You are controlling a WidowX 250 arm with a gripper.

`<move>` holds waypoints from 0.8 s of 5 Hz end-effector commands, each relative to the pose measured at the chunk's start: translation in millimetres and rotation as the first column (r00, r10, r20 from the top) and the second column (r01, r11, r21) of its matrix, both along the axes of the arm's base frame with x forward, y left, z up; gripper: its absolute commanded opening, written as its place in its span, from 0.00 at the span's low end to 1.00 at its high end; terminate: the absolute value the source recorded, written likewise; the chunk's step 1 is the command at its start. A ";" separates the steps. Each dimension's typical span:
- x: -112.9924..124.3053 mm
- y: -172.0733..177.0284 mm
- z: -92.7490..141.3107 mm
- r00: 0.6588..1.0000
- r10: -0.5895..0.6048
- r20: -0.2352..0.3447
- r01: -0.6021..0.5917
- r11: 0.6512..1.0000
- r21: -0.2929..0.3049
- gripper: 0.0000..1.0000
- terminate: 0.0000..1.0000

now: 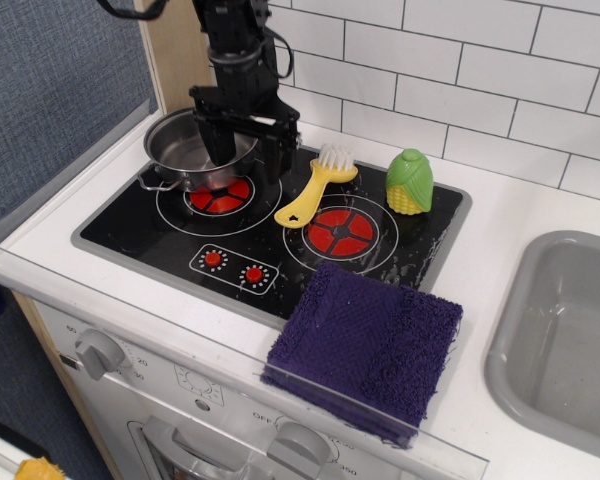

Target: Place the wok on the purple napkin.

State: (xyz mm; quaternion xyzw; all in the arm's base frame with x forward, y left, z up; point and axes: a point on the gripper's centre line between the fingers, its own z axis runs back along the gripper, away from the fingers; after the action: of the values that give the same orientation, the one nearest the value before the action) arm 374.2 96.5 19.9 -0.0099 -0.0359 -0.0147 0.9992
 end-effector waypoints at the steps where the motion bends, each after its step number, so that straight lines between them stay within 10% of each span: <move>1: 4.9 -8.8 11.8 0.999 -0.045 0.021 0.045 0.999 0.029 0.00 0.00; 4: -15.4 -11.9 65.3 0.993 -0.032 0.110 0.020 0.994 0.104 0.00 0.00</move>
State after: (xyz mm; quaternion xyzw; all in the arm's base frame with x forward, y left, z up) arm 353.5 83.8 60.5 0.0329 -0.0536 -0.0280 0.9976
